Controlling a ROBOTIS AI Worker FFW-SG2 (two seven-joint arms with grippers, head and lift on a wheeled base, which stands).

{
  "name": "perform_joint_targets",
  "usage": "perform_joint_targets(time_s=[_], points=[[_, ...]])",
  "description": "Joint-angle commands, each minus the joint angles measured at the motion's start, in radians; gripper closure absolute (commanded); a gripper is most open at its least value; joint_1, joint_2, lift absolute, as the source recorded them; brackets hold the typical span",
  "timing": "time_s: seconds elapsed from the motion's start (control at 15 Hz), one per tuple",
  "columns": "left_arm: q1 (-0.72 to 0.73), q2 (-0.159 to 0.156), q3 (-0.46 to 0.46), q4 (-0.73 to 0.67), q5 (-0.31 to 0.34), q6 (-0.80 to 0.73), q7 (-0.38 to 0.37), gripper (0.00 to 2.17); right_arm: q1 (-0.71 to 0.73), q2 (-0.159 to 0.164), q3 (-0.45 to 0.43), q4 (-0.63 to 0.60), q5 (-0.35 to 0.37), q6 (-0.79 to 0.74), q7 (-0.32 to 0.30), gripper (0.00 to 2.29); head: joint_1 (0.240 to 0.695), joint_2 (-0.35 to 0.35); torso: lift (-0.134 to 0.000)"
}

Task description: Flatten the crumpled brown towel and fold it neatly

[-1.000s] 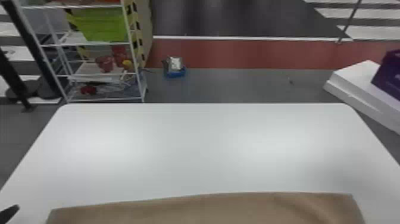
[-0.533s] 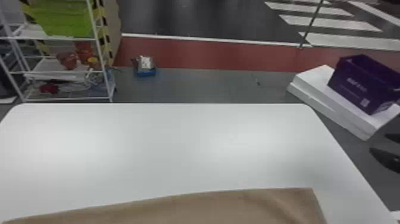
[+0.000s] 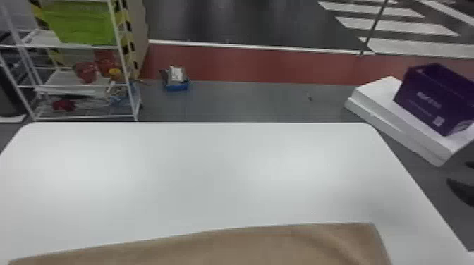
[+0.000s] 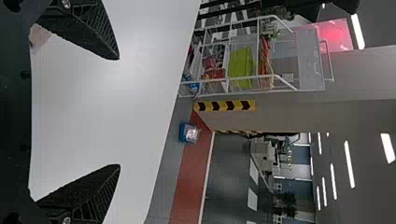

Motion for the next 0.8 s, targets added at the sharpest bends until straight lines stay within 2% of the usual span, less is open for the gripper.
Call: perform_joint_targets(time_s=[0.0,0.27,0.47,0.73], points=[[0.008,-0.003,-0.005,-0.012,-0.013,0.02,-0.045,0.21,0.001,0.002,-0.001,0.0,-0.001,-0.002,0.0,0.05,0.695,-0.15,-0.124],[0.022,-0.003,-0.066,-0.007,-0.108,-0.029,-0.089,0.2,0.001,0.003,-0.003,0.004,-0.004,-0.008,0.0,0.05,0.695,-0.186,-0.124],[0.026,-0.003,-0.12,0.008,-0.188,-0.069,-0.086,0.2,0.001,0.003,-0.001,0.013,-0.013,-0.032,0.002,0.05,0.695,-0.196,-0.124],[0.029,0.003,-0.157,0.02,-0.245,-0.069,-0.087,0.2,0.002,0.0,0.0,0.025,-0.021,-0.048,0.002,0.05,0.695,-0.2,-0.124]])
